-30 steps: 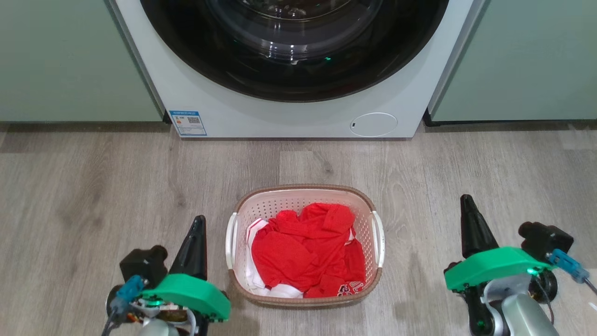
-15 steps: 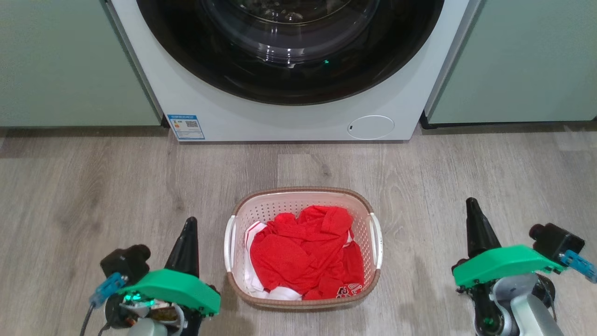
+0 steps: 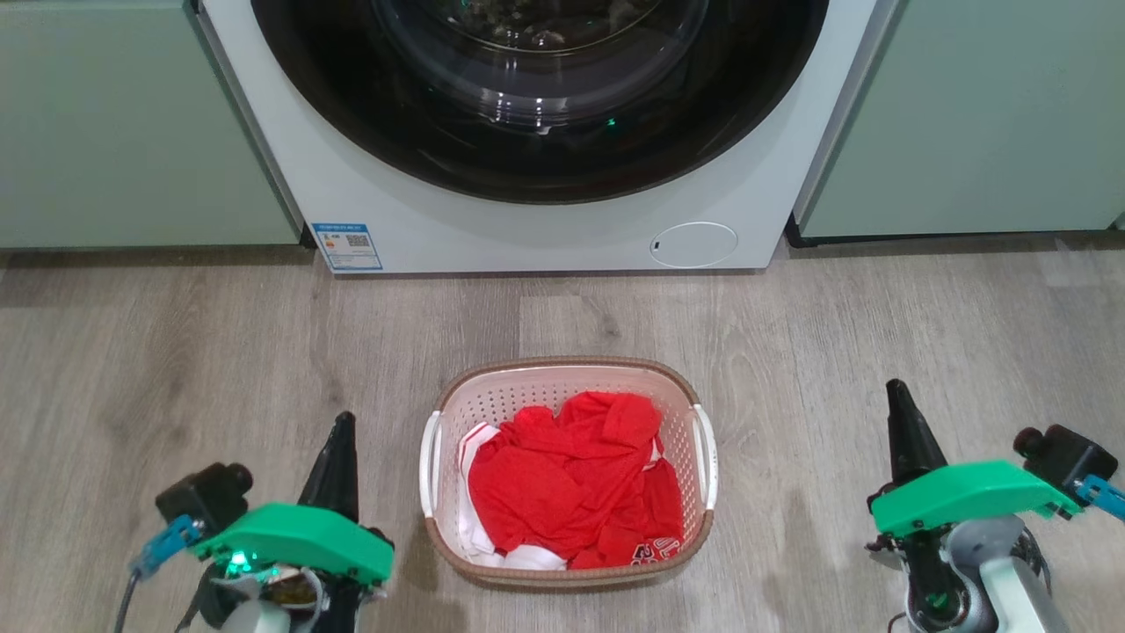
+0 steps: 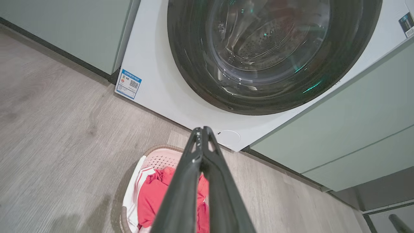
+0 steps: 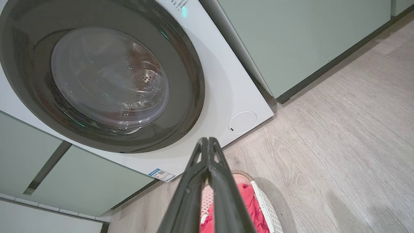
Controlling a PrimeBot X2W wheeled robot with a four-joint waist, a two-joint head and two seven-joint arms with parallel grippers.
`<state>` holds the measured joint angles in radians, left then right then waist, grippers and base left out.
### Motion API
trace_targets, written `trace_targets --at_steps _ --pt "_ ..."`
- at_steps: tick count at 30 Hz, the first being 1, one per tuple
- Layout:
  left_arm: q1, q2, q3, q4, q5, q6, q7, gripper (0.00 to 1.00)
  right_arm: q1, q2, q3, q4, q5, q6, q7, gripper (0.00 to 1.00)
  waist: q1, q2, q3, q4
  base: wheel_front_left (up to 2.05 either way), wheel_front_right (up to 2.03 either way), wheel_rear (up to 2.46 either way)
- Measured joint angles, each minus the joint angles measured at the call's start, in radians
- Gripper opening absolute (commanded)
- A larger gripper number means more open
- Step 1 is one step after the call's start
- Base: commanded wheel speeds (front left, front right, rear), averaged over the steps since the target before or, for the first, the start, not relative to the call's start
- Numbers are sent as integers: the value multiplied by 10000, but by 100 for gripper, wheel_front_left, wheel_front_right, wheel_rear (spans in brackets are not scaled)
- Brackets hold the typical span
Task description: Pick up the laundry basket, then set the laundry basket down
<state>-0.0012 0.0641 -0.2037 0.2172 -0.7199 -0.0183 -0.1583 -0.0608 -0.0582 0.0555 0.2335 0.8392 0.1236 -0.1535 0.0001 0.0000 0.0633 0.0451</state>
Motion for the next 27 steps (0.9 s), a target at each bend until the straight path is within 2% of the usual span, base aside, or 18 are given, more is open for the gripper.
trace_targets --at_steps 27 --pt "-123 25 709 165 -3024 -343 708 0 0 -13 -476 113 2575 0 706 0 0 0 -195 -147 0 0 0"
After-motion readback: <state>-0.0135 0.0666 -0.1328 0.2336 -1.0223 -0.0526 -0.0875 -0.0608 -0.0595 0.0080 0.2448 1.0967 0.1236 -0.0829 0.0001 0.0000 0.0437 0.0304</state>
